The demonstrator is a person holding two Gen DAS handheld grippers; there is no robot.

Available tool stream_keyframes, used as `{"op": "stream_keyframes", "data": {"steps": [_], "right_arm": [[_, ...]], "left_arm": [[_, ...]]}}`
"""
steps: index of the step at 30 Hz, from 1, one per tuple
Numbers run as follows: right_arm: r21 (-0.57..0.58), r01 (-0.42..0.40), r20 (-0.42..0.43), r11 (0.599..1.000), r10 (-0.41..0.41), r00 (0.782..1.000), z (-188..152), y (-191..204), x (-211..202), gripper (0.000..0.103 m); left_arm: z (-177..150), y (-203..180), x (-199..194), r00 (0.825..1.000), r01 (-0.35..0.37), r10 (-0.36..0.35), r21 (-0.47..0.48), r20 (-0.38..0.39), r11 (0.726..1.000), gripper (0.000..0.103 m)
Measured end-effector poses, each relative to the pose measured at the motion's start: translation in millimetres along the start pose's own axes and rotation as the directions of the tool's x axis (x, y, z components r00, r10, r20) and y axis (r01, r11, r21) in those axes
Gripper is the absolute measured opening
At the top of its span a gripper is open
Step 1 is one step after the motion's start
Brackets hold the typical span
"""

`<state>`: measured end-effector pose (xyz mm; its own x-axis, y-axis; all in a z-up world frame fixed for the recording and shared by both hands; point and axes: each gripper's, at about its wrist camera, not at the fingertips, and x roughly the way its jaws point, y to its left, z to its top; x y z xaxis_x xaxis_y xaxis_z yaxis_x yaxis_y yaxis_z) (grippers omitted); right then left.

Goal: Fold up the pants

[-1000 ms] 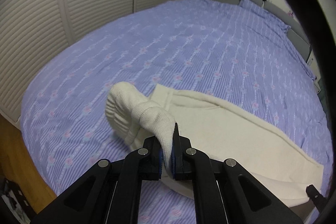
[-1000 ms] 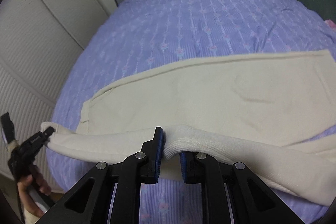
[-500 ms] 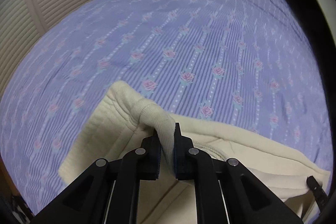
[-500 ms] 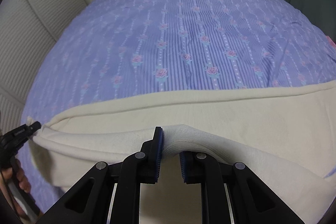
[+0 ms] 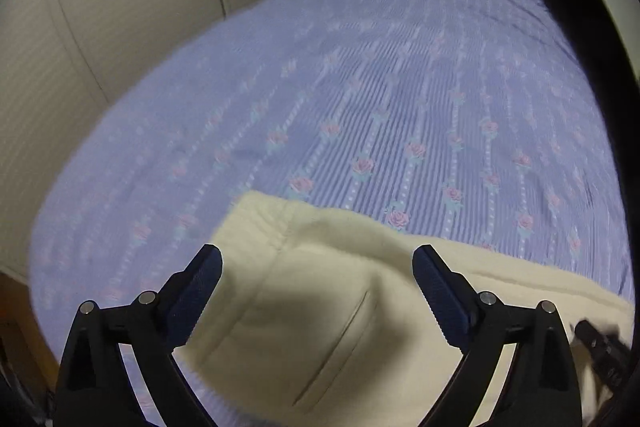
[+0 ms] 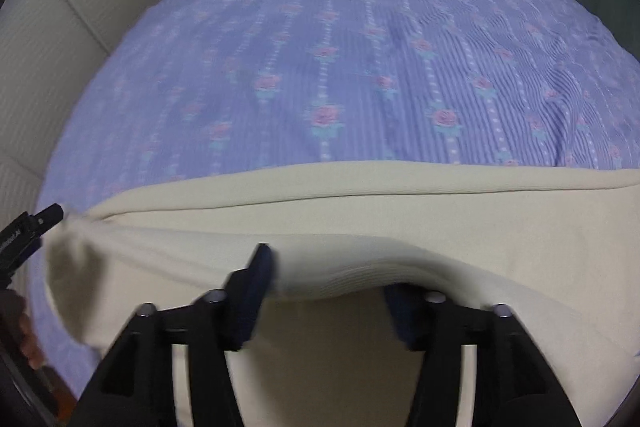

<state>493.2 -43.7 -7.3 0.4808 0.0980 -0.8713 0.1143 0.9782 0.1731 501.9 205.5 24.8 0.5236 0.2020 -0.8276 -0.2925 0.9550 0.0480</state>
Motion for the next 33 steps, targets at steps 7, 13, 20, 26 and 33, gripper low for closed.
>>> {"op": "stream_keyframes", "data": {"steps": [7, 13, 20, 26, 33], "right_arm": [[-0.09, -0.111, 0.032, 0.99, 0.114, 0.993, -29, 14, -47, 0.061], [-0.134, -0.105, 0.089, 0.985, 0.117, 0.989, -61, -19, -106, 0.061], [0.008, -0.072, 0.112, 0.997, 0.071, 0.991, -91, -95, -169, 0.061], [0.098, 0.065, 0.088, 0.993, -0.074, 0.993, -133, -172, -202, 0.061], [0.243, 0.19, 0.005, 0.951, -0.197, 0.98, -197, -261, -227, 0.061]], "left_arm": [[-52, -2, -61, 0.999, 0.044, -0.046, 0.067, 0.024, 0.997, 0.097], [-94, -46, -124, 0.986, 0.108, -0.135, 0.242, 0.101, 0.964, 0.097], [-134, -110, -180, 0.946, 0.271, -0.316, 0.35, 0.079, 0.897, 0.096], [-169, -180, -195, 0.901, 0.394, -0.432, 0.463, -0.026, 0.794, 0.093], [-218, -255, -207, 0.84, 0.52, -0.512, 0.536, -0.181, 0.664, 0.09]]}}
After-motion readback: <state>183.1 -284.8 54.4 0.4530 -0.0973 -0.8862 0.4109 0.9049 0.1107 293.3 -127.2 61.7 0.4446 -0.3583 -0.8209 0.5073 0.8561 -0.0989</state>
